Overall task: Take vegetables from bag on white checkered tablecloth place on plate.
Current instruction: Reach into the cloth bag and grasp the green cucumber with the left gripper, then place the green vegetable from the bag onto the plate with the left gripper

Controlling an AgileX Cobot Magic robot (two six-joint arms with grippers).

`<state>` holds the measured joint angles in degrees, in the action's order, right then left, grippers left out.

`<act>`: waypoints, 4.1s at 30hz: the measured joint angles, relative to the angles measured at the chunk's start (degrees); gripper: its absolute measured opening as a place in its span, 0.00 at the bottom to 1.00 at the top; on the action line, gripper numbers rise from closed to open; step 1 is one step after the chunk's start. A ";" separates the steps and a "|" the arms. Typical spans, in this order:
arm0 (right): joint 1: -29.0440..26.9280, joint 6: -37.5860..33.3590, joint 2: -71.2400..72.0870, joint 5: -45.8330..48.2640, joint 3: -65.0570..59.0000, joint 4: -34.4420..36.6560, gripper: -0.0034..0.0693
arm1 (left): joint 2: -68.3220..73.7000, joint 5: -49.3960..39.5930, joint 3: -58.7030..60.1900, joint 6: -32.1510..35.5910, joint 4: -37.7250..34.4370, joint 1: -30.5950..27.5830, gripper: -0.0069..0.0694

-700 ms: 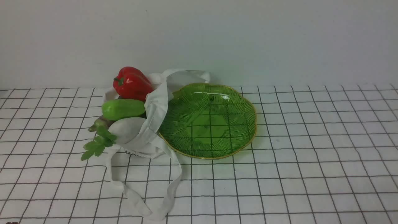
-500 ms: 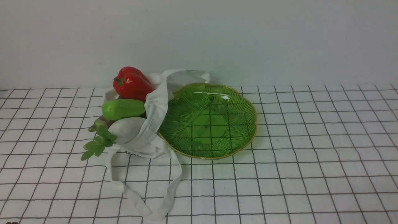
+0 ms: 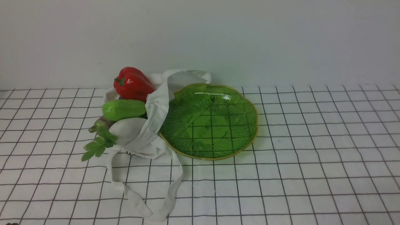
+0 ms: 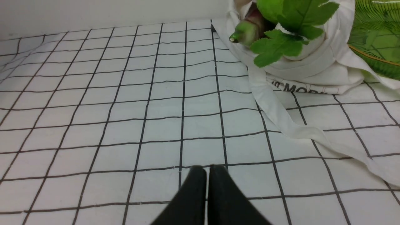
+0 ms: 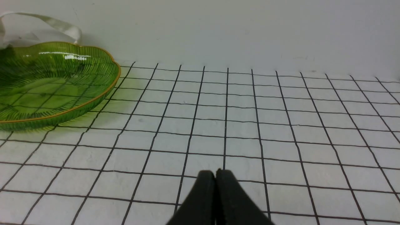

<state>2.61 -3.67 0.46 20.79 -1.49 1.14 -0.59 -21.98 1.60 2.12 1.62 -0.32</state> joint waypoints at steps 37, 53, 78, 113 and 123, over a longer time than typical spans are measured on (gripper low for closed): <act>0.00 0.00 0.00 0.00 0.00 0.00 0.03 | 0.00 -0.08 0.00 -7.83 1.72 0.00 0.08; 0.00 0.00 0.00 0.00 0.00 0.00 0.03 | 0.00 3.86 -2.58 -22.58 -50.75 -0.05 0.08; 0.00 0.00 0.00 0.00 0.04 0.00 0.03 | 69.16 -26.36 -60.38 0.12 -21.27 -0.05 0.27; 0.00 0.00 0.00 0.00 0.04 0.00 0.03 | 109.77 -22.79 -83.71 21.99 -29.36 -0.05 0.79; 0.00 0.00 0.00 0.00 0.04 0.00 0.03 | 105.96 -24.45 -83.76 22.51 -26.48 -0.17 0.57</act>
<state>2.61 -3.67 0.46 20.79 -1.45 1.14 105.38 -46.43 -82.16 24.63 -24.86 -0.49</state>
